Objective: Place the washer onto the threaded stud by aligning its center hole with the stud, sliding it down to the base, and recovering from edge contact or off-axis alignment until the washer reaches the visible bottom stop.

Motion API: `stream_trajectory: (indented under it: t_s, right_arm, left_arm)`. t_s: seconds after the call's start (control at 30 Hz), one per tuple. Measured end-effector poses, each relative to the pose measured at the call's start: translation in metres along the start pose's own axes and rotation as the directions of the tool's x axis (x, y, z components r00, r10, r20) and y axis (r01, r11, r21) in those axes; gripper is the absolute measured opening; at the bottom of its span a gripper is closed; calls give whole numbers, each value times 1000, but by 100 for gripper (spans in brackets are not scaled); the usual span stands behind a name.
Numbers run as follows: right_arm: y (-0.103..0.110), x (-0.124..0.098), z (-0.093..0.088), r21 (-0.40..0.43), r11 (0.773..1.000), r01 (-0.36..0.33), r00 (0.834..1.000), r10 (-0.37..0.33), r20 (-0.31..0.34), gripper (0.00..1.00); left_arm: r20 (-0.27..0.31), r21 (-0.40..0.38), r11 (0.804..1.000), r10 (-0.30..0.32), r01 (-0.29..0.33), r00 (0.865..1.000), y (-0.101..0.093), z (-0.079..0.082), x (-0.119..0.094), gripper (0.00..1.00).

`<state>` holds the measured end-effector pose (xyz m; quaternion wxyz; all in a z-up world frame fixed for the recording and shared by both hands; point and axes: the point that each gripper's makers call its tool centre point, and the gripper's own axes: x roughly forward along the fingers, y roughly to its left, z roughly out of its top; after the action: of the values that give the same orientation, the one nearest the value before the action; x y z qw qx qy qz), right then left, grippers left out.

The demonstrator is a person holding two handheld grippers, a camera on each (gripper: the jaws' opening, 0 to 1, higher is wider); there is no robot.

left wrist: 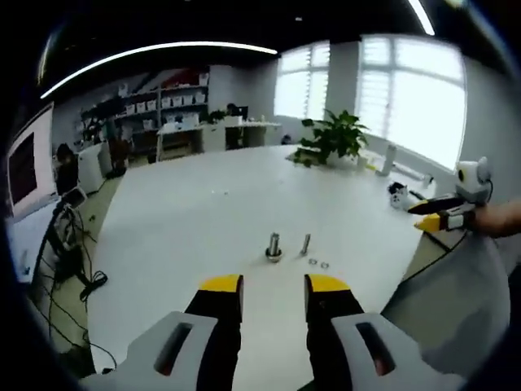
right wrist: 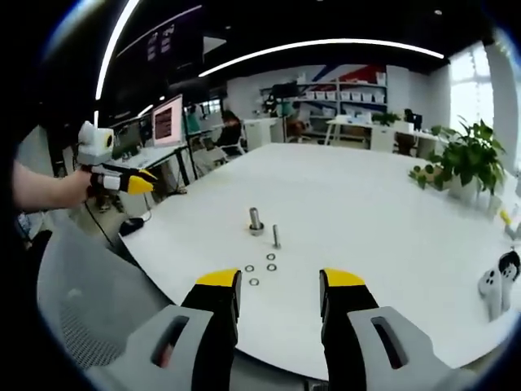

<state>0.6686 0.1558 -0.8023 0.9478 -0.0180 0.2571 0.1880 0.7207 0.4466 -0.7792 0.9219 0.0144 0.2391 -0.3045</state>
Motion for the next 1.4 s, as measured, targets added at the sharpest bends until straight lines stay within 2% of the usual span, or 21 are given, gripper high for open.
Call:
stream_trajectory:
  t_s: [0.17, 0.27, 0.4, 0.5, 0.57, 0.6, 0.63, 0.67, 0.7, 0.8, 0.9, 1.0, 1.03, 1.17, 1.23, 1.27, 1.33, 1.4]
  right_arm:
    - [-11, -2, -4, 15, 998, 59, 998, -58, -16, 41]
    - [-13, -1, -7, -49, 995, 85, 995, -88, -50, 41]
    - [-7, 1, -10, -146, 986, 78, 992, -92, -92, 41]
    - [-7, 1, -8, -161, 983, 86, 987, -106, -118, 41]
    - [-5, 0, 0, -146, 985, 96, 986, -114, -121, 42]
    - [-1, 2, 9, -99, 990, 98, 989, -108, -97, 42]
    - [2, 4, 14, -87, 991, 97, 991, -105, -89, 42]
    - [5, 6, 17, -81, 992, 96, 990, -103, -93, 42]
    - [12, 14, 19, -66, 995, 77, 991, -83, -105, 42]
    - [38, 35, 18, -60, 998, -26, 989, 17, -147, 42]
    - [63, 60, 4, -42, 992, -120, 968, 107, -227, 40]
    - [72, 79, -9, -93, 983, -157, 951, 126, -282, 39]
    - [74, 85, -19, -109, 979, -175, 937, 132, -324, 40]
    - [77, 106, -40, -147, 966, -212, 905, 137, -403, 39]
    - [82, 115, -50, -118, 965, -236, 887, 164, -432, 36]
    - [85, 119, -55, -66, 970, -235, 880, 184, -438, 35]
    - [79, 128, -59, -73, 971, -225, 881, 171, -442, 35]
    - [76, 137, -70, -92, 969, -229, 866, 159, -474, 34]
  left_arm:
    - [-14, 35, 999, -26, 26, 1000, -14, -11, -5, 29]
    - [28, -2, 998, -57, 57, 998, -22, -3, -10, 29]
    - [31, 10, 998, -63, 62, 998, -29, -3, -14, 29]
    - [53, -25, 998, -63, 64, 997, -31, -1, -17, 29]
    - [64, -13, 998, -68, 69, 996, -35, 1, -19, 29]
    - [74, 15, 997, -72, 71, 995, -37, 1, -20, 29]
    - [82, 37, 997, -73, 71, 994, -38, 1, -19, 29]
    - [60, 57, 996, -66, 62, 996, -36, -4, -17, 28]
    - [42, 49, 997, -67, 64, 997, -35, -7, -16, 28]
    - [64, 30, 997, -72, 70, 995, -33, -3, -17, 28]
    - [52, 55, 996, -71, 68, 996, -35, -5, -17, 28]
    - [57, 56, 996, -73, 70, 996, -35, -5, -17, 29]
    - [53, 58, 997, -63, 60, 997, -33, -6, -18, 28]
    - [35, 36, 998, -44, 43, 998, -26, -12, -18, 28]
    - [39, 34, 998, -46, 45, 998, -26, -11, -18, 28]
    - [39, 33, 998, -46, 44, 998, -26, -11, -18, 28]
    - [38, 34, 999, -41, 40, 998, -26, -12, -19, 28]
    - [34, 38, 999, -37, 36, 999, -26, -13, -19, 28]
